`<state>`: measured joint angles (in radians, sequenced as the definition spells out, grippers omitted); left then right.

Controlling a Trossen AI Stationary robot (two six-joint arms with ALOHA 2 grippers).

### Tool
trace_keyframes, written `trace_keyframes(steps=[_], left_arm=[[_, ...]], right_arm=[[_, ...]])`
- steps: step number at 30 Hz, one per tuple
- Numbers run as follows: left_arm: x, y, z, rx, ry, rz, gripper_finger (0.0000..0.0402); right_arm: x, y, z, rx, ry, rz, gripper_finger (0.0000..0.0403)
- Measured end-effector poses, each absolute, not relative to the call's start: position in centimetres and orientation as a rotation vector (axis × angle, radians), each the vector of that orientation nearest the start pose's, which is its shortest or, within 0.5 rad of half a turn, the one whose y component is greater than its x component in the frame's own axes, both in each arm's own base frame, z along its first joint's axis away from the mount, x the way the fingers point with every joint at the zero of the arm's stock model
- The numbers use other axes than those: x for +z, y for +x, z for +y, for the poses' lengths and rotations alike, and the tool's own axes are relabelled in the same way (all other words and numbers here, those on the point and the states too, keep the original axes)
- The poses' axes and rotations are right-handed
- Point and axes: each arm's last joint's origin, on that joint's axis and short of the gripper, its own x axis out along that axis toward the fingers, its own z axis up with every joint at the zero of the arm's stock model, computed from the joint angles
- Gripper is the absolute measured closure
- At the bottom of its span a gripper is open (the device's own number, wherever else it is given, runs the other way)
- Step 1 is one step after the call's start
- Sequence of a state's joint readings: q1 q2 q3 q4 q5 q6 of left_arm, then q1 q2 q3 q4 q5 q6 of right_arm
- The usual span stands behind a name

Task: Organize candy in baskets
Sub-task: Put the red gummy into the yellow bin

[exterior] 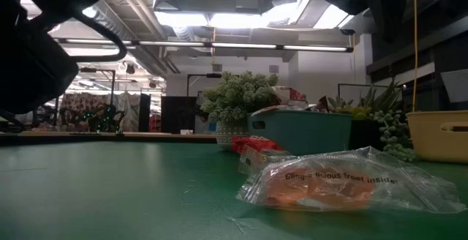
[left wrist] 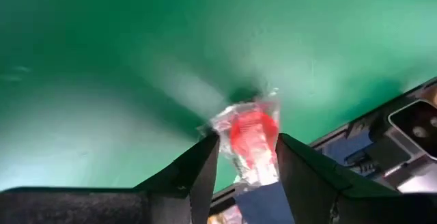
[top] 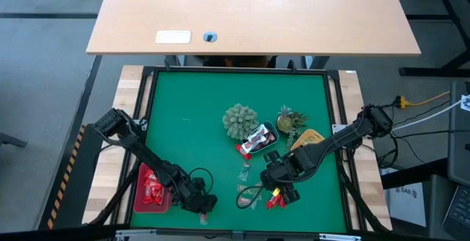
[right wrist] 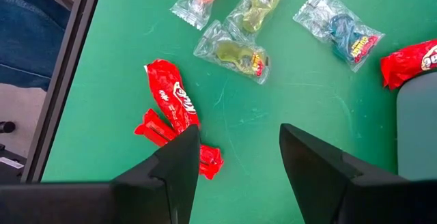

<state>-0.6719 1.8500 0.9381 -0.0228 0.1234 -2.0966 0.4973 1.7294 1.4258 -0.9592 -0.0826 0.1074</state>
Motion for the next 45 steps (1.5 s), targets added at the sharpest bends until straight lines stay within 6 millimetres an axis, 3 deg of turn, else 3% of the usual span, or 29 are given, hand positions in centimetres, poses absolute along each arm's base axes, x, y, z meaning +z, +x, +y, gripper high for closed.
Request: trace_keyframes(steps=[9, 30, 45], left_arm=[[11.4, 27.6, -21.9, 0.45, -1.532, 1.215, 0.0258], [11.4, 28.5, -21.2, 0.431, -1.383, 0.915, 0.0386], [13.5, 33.0, -17.5, 0.244, -1.208, 0.541, 0.0401]], right_arm=[[25.7, 30.2, 16.7, 0.436, -0.167, 1.25, 0.0203], [25.7, 30.2, 16.7, 0.437, -0.166, 1.246, 0.0203], [26.7, 32.6, 18.0, 0.515, -0.16, 0.952, 0.0203]])
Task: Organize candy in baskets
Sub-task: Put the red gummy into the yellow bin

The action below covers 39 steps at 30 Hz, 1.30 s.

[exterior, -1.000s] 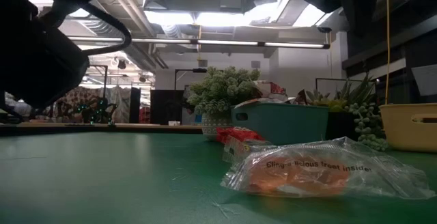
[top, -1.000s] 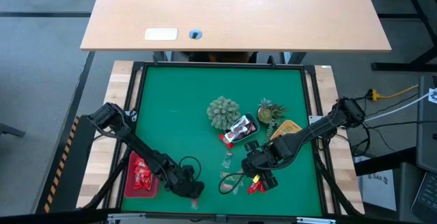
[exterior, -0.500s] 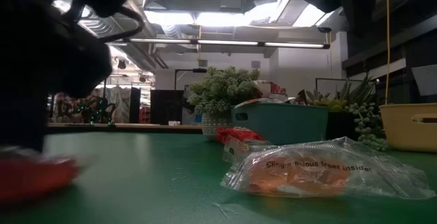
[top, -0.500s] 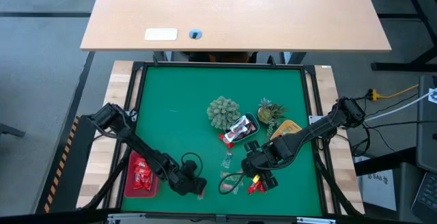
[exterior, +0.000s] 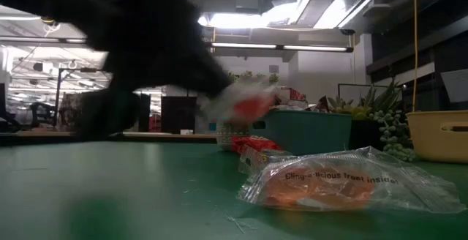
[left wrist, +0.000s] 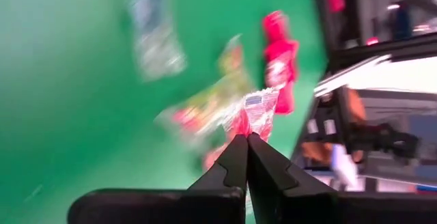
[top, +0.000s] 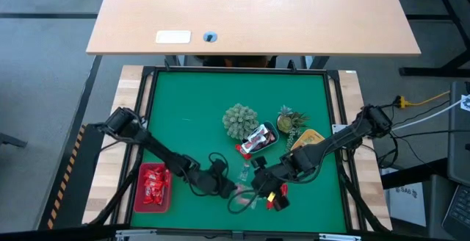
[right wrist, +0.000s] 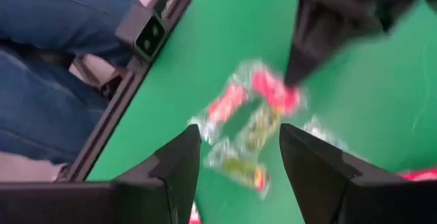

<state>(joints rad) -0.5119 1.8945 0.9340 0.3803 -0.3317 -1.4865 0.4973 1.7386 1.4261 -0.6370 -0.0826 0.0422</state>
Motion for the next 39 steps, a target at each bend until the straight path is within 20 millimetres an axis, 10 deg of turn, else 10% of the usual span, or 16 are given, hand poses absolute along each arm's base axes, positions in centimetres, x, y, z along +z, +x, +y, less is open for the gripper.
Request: trace_keyframes(steps=[13, 39], left_arm=[[17.0, 35.5, -15.7, -0.078, -1.102, 0.28, 0.0401], [17.2, 35.4, -16.2, -0.228, -1.105, 0.368, 0.0401]], right_arm=[[26.8, 32.9, 18.0, 0.558, -0.338, 0.869, 0.0203], [26.8, 32.6, 18.5, 0.586, -0.467, 0.833, 0.0204]])
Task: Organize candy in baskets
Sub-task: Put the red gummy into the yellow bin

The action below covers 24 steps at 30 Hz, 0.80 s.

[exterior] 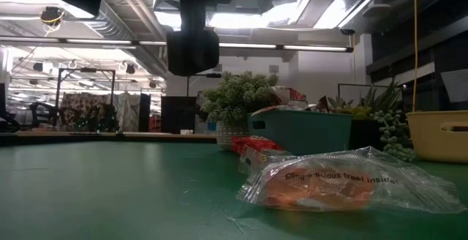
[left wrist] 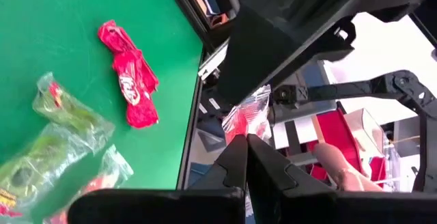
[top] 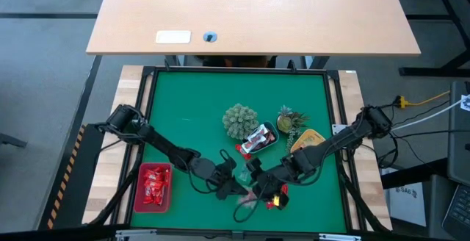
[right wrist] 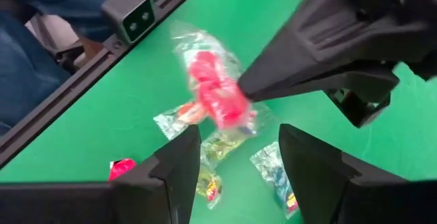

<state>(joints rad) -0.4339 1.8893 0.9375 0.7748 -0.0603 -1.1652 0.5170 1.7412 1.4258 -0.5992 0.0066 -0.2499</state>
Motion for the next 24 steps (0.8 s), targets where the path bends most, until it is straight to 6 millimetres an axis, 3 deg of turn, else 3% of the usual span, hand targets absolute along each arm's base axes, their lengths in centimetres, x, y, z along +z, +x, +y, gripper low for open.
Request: trace_keyframes(steps=[11, 24], left_arm=[[17.2, 35.3, -16.2, -0.228, -1.105, 0.369, 0.0401], [17.3, 35.4, -16.2, -0.23, -1.107, 0.364, 0.0401]], right_arm=[[27.0, 31.2, 21.2, 0.522, -0.658, 0.758, 0.0204], [27.0, 31.0, 21.4, 0.504, -0.697, 0.749, 0.0215]])
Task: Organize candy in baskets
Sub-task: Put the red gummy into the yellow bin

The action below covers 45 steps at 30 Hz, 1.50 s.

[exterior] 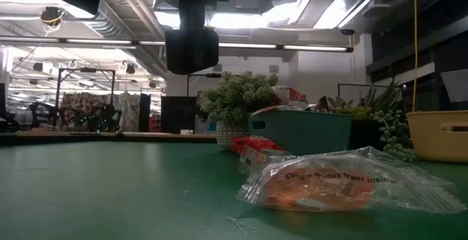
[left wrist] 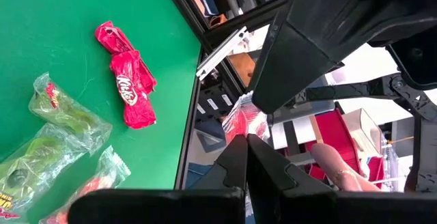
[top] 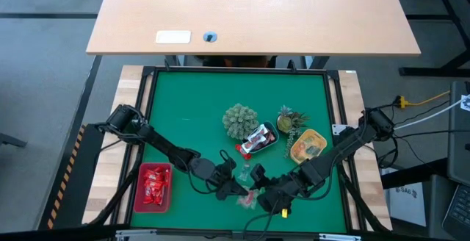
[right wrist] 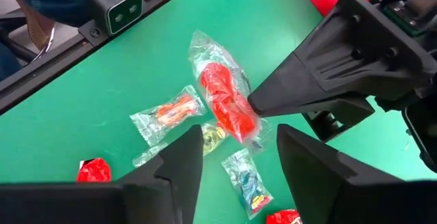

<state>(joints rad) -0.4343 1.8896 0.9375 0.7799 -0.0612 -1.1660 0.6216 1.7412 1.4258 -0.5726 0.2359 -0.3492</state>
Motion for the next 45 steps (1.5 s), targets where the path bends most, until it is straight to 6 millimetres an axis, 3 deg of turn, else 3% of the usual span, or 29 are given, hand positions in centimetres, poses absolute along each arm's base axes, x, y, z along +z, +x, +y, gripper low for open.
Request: trace_keyframes(steps=[19, 33, 37, 41, 45], left_arm=[[17.3, 35.4, -16.1, -0.222, -1.108, 0.359, 0.0401], [17.2, 35.4, -16.2, -0.265, -1.045, 0.375, 0.0401], [17.0, 35.3, -16.2, -0.246, -1.022, 0.394, 0.038], [16.3, 35.2, -16.1, -0.199, -1.004, 0.442, 0.0344], [15.9, 35.1, -15.9, -0.144, -0.985, 0.467, 0.032]], right_arm=[[27.0, 31.0, 21.5, 0.531, -0.683, 0.747, 0.0397], [27.0, 30.9, 21.5, 0.574, -0.668, 0.759, 0.0399], [26.8, 30.7, 21.4, 0.577, -0.676, 0.789, 0.04], [26.2, 29.9, 20.8, 0.567, -0.677, 0.912, 0.0401], [25.5, 28.3, 19.7, 0.502, -0.64, 1.141, 0.04]])
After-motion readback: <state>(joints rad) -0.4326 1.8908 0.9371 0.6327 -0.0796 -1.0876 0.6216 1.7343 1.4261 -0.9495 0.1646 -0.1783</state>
